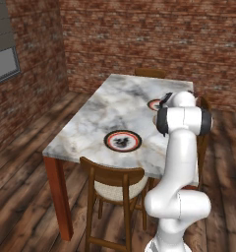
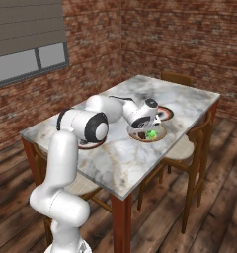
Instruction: Pick the chicken drumstick and corn from their plates and place them in the bowl. Then put the bowl in the fridge.
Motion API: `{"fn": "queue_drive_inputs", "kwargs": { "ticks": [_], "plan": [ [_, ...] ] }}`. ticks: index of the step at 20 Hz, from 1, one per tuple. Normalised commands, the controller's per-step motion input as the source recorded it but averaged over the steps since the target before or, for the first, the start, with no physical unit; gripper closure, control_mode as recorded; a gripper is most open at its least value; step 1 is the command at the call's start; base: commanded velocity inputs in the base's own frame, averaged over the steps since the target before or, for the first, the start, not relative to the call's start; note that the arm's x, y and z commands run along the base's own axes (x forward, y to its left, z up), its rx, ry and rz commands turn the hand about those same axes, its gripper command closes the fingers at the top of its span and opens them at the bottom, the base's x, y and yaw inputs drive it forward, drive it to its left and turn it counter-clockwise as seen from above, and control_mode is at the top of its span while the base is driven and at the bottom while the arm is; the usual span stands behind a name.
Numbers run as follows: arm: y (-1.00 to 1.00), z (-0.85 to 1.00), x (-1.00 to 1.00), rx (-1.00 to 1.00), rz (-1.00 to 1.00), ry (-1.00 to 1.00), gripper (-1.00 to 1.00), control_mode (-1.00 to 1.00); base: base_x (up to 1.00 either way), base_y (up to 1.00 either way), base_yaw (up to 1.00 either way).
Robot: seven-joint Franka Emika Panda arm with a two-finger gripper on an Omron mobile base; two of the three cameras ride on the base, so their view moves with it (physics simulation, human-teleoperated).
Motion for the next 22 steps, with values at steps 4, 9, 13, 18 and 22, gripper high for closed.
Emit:
{"fn": "queue_drive_inputs", "kwargs": {
  "ticks": [4,9,13,18,22],
  "plan": [
    [0.09,0.32,0.0,0.0,0.0,0.0,-1.0,-1.0,0.0,0.0,0.0],
    [0.23,0.26,-0.18,-0.01,0.01,0.0,-1.0,-1.0,0.0,0.0,0.0],
    [0.4,0.02,-0.33,-0.16,0.0,0.0,-1.0,-1.0,0.0,0.0,0.0],
    [0.46,-0.06,-0.25,-0.22,0.0,-0.02,-1.0,-1.0,0.0,0.0,0.0],
    [0.51,0.0,0.0,-0.31,0.0,-0.06,-1.0,-1.0,0.0,0.0,0.0]
  ]
}}
